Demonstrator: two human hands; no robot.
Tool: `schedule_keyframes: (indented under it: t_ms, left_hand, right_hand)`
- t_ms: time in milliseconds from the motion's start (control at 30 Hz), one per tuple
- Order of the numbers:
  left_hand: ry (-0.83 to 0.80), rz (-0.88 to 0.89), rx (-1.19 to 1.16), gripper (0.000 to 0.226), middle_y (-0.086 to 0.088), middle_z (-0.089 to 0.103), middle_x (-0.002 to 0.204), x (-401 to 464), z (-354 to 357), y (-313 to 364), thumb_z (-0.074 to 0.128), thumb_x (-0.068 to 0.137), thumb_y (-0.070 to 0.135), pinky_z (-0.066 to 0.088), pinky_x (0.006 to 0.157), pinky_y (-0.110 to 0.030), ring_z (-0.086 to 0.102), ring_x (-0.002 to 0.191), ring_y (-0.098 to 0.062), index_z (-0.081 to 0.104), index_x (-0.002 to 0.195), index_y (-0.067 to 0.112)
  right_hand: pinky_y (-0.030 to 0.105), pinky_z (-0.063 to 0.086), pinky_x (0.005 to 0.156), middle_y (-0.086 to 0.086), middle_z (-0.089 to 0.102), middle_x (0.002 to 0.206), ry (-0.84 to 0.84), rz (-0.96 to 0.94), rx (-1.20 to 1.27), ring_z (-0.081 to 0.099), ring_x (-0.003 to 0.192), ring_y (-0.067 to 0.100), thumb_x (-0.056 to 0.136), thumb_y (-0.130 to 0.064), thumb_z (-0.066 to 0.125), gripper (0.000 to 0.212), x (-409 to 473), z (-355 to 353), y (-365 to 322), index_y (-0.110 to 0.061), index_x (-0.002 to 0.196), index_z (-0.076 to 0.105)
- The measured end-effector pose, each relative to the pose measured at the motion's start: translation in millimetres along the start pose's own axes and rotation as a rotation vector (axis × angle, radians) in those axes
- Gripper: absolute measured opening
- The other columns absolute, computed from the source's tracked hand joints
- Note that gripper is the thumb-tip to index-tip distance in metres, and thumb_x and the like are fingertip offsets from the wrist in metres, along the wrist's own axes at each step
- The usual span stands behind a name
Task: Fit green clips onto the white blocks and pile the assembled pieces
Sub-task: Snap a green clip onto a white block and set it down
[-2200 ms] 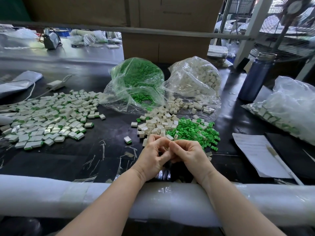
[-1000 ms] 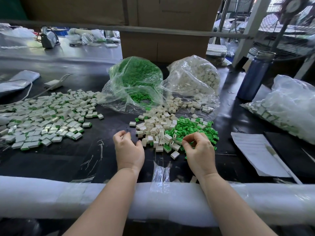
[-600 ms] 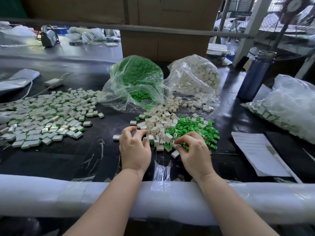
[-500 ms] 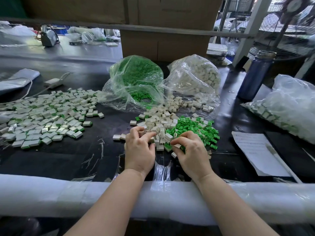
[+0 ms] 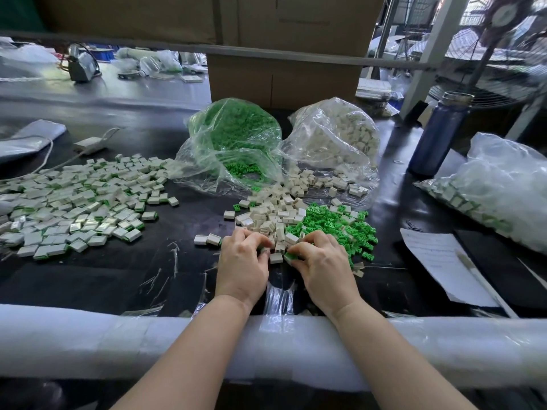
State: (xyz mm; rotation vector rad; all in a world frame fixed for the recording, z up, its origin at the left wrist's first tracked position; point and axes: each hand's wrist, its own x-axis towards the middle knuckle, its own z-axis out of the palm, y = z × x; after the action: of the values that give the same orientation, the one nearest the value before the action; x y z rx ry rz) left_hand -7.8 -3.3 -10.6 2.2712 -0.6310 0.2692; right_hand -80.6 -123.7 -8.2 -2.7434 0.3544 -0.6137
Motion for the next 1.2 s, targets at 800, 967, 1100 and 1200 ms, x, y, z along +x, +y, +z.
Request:
schedule_keyframes:
  t_ms: [800,967,1100,1200]
  left_hand:
    - [0.0,-0.008,-0.029,0.013,0.006,0.042,0.093,-0.4,-0.8,0.4,0.069,0.081,0.019,0.027,0.086,-0.016,0.037,0.096,-0.012,0.069,0.094,0.016]
    - [-0.017,-0.013,-0.095,0.005,0.008,0.049,0.089,-0.6,-2.0,3.5,0.067,0.082,0.016,0.029,0.077,-0.015,0.043,0.091,-0.012,0.066,0.087,0.016]
    - [-0.046,-0.042,-0.135,0.004,0.008,0.052,0.086,-1.3,-3.7,6.5,0.065,0.081,0.015,0.034,0.072,-0.018,0.05,0.086,-0.016,0.063,0.08,0.019]
    - [-0.061,-0.032,-0.134,0.006,0.008,0.052,0.085,-1.4,-3.8,6.8,0.065,0.081,0.015,0.031,0.067,-0.015,0.048,0.082,-0.014,0.062,0.079,0.019]
  right_hand:
    - [0.032,0.034,0.091,0.0,0.054,0.107,-0.006,0.013,0.027,0.046,0.104,0.02,0.089,-0.024,0.06,0.02,0.5,-0.2,0.1,-0.017,0.106,0.069]
    - [0.034,0.036,0.091,0.001,0.055,0.106,0.009,0.014,0.021,0.048,0.103,0.02,0.087,-0.022,0.063,0.016,0.5,0.1,0.5,-0.015,0.1,0.068]
    - [0.031,0.031,0.093,-0.003,0.051,0.112,-0.042,0.0,0.001,0.043,0.109,0.017,0.091,-0.027,0.057,0.031,1.3,-0.1,0.2,-0.024,0.121,0.062]
    - [0.031,0.031,0.092,-0.002,0.05,0.112,-0.045,0.002,-0.002,0.042,0.109,0.017,0.091,-0.027,0.055,0.028,1.3,0.4,-0.1,-0.022,0.118,0.063]
